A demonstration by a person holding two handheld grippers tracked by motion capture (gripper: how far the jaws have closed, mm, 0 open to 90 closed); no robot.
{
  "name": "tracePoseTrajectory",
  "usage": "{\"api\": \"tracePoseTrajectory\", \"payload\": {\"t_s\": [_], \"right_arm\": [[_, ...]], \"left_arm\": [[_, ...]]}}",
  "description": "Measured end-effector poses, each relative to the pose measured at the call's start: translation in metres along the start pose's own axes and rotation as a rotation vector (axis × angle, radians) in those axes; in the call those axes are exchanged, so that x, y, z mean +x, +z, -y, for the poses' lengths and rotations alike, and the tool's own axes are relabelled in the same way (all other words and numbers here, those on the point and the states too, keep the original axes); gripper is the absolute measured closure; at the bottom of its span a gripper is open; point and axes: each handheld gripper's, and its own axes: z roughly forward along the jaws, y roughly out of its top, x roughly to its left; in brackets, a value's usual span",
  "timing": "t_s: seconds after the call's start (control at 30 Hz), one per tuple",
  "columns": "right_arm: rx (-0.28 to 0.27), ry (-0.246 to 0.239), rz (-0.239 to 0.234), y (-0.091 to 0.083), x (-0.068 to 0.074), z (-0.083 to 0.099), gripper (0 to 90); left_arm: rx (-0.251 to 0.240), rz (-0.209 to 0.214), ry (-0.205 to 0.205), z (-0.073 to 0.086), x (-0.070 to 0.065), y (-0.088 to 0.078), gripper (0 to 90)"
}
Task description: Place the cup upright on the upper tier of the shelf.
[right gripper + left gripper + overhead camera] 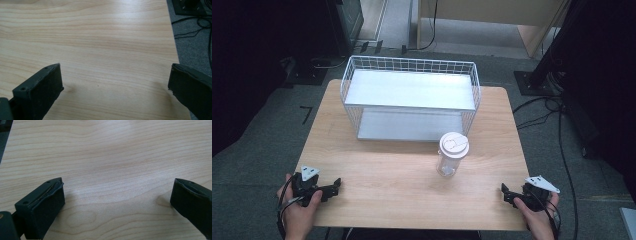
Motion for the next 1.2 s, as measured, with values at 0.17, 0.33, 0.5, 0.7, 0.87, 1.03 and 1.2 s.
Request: {"api": "tracePoseTrajectory", "payload": {"t_s": [0.17,0.33,0.5,0.7,0.87,1.03,1.2], "right_arm": [[-0.002,0.006,-0.011,0.0,0.002,-0.001,0.0],[-0.037,-0.007,-0.056,-0.003,0.015,-0.006,0.0],[-0.051,-0.032,-0.095,0.0,0.032,-0.013,0.0],[-0.051,-0.074,-0.13,0.005,0.055,-0.019,0.0],[-0.056,-0.095,-0.155,0.006,0.069,-0.023,0.0],[-0.075,-0.125,-0.191,0.004,0.089,-0.029,0.0],[-0.091,-0.136,-0.229,0.001,0.107,-0.035,0.0]], "left_arm": [[0.0,0.0,0.0,0.0,0.0,0.0,0.0],[0.003,-0.007,0.003,-0.001,-0.001,0.001,0.0],[0.004,-0.009,0.004,-0.001,-0.001,0.001,0.0],[0.005,-0.012,0.006,-0.001,-0.001,0.001,0.0],[0.004,-0.011,0.004,-0.001,-0.001,0.001,0.0],[0.004,-0.011,0.005,-0.001,-0.001,0.001,0.0],[0.005,-0.013,0.006,-0.001,-0.001,0.001,0.0]]}}
